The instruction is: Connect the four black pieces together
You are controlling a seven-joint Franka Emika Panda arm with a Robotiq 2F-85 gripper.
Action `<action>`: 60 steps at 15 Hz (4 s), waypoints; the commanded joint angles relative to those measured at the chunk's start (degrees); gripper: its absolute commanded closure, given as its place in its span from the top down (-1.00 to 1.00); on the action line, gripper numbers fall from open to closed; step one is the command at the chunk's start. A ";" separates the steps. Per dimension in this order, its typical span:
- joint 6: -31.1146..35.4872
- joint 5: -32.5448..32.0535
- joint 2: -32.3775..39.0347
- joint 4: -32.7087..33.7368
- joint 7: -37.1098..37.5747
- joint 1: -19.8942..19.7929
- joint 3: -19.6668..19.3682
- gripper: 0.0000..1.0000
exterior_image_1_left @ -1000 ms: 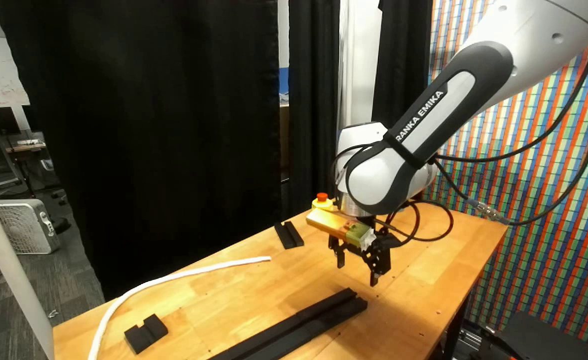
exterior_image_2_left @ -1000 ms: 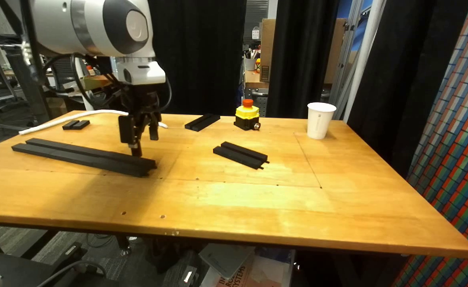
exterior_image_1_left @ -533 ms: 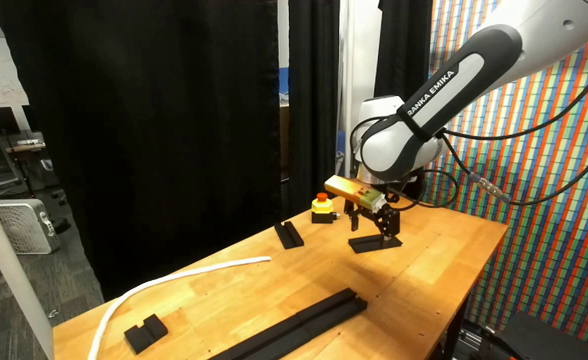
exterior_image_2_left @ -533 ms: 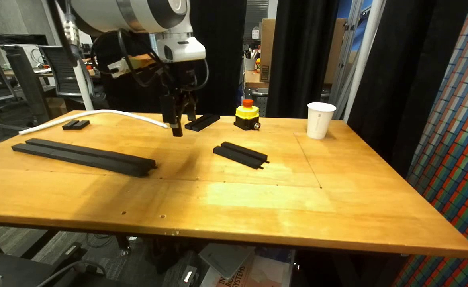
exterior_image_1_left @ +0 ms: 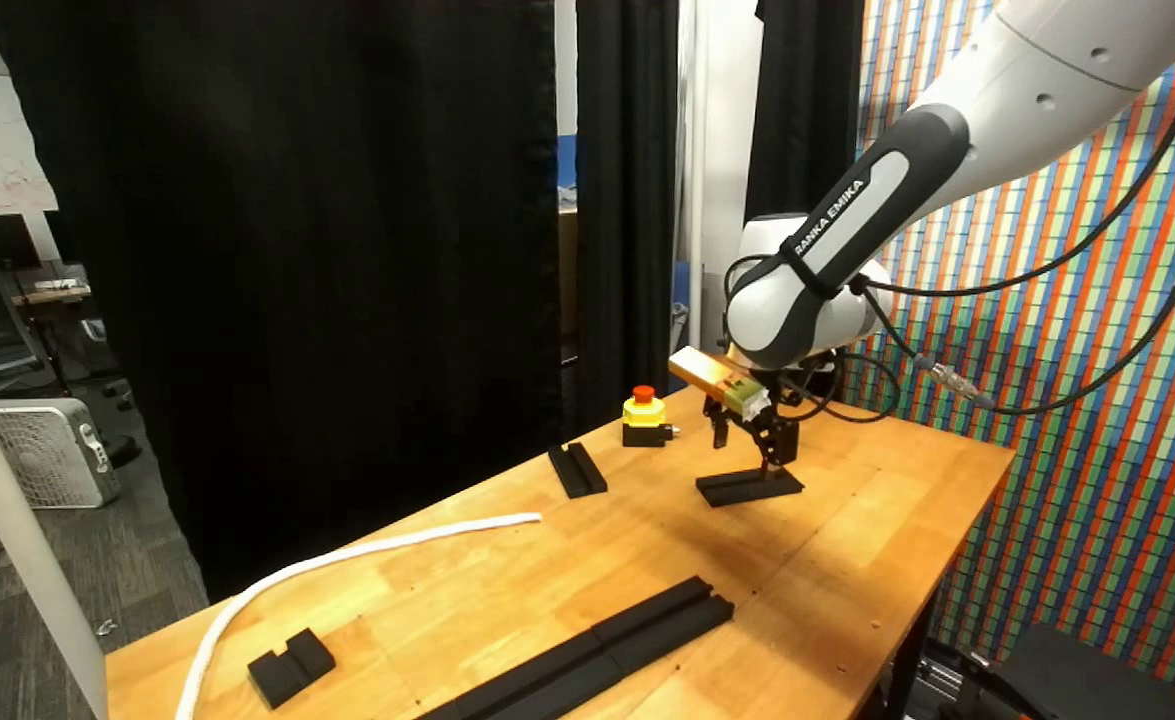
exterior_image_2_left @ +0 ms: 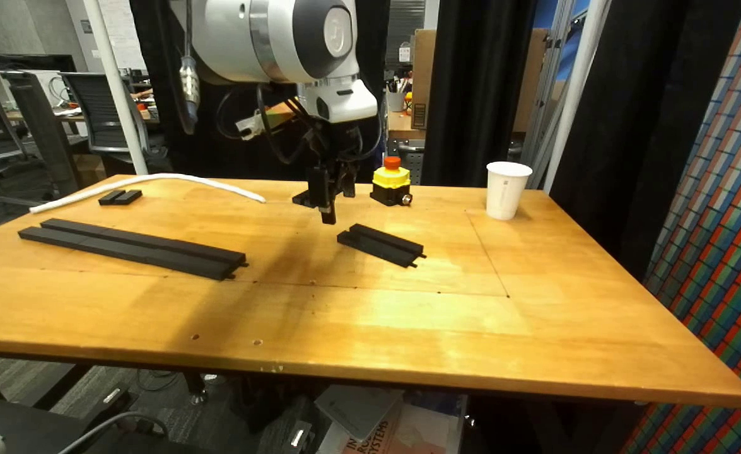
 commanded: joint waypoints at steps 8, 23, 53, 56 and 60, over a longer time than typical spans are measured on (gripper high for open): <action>3.86 10.49 12.70 9.13 -11.89 -1.98 -3.26 1.00; 2.81 21.41 18.37 13.34 -22.87 -3.66 -3.28 0.50; 1.30 25.47 0.07 -10.28 -21.84 0.63 -0.63 -0.02; 0.12 26.95 -0.97 -10.82 -24.71 0.56 0.29 -0.02; -0.63 27.77 -1.51 -10.88 -26.01 0.73 0.94 -0.02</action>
